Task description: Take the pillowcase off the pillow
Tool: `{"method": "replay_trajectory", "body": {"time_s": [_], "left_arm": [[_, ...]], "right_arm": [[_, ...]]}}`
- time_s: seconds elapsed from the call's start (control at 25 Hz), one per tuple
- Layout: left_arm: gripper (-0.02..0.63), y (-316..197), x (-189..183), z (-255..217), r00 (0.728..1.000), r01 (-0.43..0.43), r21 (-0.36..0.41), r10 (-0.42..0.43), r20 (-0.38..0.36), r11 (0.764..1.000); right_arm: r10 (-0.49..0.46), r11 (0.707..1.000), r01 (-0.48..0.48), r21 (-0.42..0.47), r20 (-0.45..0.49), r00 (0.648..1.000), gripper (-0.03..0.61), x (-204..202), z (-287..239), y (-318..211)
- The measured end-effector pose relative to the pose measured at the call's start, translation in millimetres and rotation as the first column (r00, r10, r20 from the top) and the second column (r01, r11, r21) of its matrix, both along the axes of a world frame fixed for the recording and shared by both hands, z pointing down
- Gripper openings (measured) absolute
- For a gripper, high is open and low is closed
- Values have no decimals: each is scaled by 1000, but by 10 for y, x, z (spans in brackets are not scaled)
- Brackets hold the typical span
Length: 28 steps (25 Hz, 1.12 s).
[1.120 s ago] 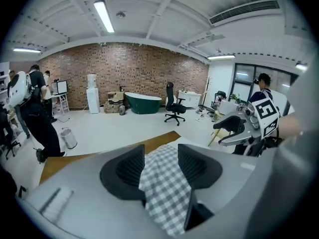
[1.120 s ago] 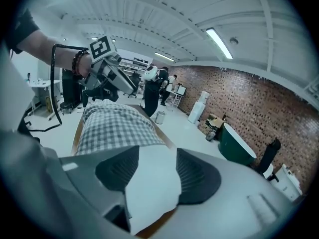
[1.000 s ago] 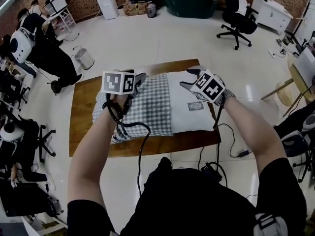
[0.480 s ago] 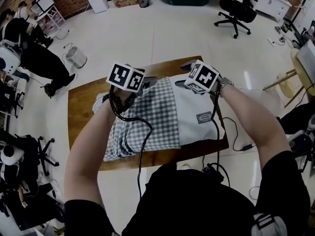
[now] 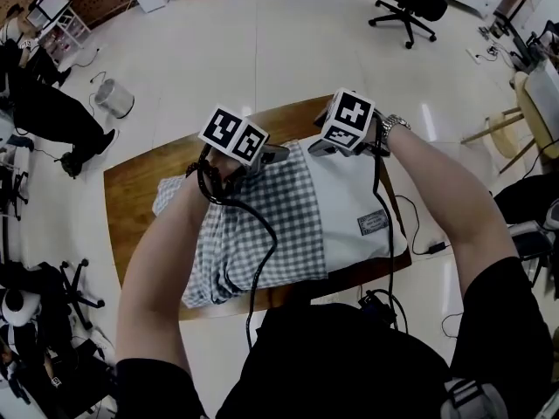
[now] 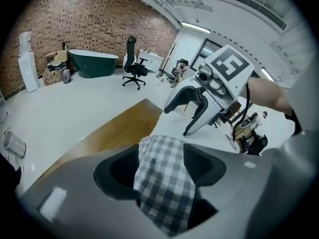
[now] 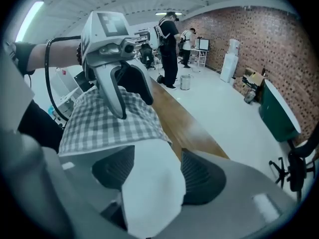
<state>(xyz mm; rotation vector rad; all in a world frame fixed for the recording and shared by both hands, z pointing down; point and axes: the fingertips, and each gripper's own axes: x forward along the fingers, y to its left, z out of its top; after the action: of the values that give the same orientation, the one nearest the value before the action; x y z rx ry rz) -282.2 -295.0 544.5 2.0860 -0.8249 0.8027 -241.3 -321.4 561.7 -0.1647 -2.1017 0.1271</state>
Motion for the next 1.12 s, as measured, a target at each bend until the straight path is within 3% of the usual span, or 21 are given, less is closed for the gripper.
{"method": "replay_trajectory", "body": {"time_s": [0.4,0.52,0.64,0.72,0.8,1.0,1.12], "left_arm": [[263,-206,-94,300,991,-137,-133,135,-20,982],[214,-199,-57,374,985,-172,-163,172,-14,972],[115,-229,-67,419,984,-175,-165,179,11,971],[35,-258,-106,426,989,-143,-163,148,24,976],[15,-267,-142,387,994,-99,-167,104,23,981],[12,-237,-100,193,999,-45,-143,49,23,989],[6,-159,-93,133,996,-20,-115,30,86,993]], "right_arm": [[-75,974,39,-225,-154,985,293,-266,424,-124],[-74,963,25,-269,-173,982,276,-240,527,-105],[-61,955,6,-295,-176,983,175,-231,568,-48],[-49,961,3,-276,-160,986,93,-227,548,-6],[-37,974,6,-227,-131,991,32,-222,461,17],[-15,997,10,-79,-57,998,15,-103,131,19],[-5,1000,4,-18,-40,999,14,101,39,53]]}}
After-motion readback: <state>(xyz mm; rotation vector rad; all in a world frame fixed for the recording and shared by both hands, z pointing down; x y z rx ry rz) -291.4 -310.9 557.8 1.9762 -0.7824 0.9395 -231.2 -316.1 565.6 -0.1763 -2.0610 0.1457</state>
